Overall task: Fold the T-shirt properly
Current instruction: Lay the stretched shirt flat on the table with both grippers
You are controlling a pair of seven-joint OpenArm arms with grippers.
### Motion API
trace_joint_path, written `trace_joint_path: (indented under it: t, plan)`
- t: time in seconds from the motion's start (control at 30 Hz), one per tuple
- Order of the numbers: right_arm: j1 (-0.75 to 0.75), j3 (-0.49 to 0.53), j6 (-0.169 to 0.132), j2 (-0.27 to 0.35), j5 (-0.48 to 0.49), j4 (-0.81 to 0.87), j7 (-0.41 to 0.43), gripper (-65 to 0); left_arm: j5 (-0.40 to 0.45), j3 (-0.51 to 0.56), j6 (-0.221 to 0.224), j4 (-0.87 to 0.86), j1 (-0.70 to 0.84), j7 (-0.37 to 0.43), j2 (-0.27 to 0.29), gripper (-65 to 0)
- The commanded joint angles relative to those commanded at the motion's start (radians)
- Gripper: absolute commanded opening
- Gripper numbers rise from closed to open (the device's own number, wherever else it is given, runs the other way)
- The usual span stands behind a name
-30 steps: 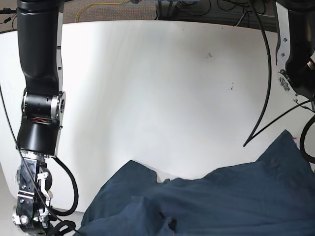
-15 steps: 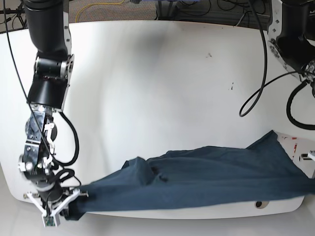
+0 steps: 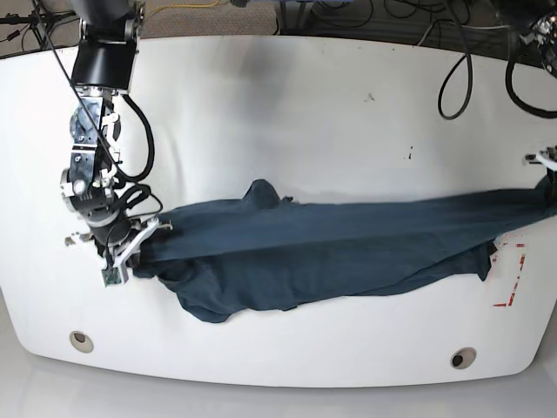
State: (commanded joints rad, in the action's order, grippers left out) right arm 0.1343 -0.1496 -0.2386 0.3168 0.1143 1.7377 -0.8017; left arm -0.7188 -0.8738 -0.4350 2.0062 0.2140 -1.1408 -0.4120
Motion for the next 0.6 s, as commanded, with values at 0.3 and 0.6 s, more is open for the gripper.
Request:
trace_joint_path:
  t: [0.3, 0.6]
  plan:
    - [-0.198, -0.002, 0.003, 0.0, -0.002, 0.074, 0.0, -65.0, -0.115, -0.115, 0.0, -0.002, 0.25, 0.002, 0.041, -65.0]
    - [-0.336, -0.002, 0.009, -0.015, 0.005, 0.091, 0.0, -65.0, -0.109, -0.138, 0.0, -0.008, 0.416, 0.002, 0.107, -65.0]
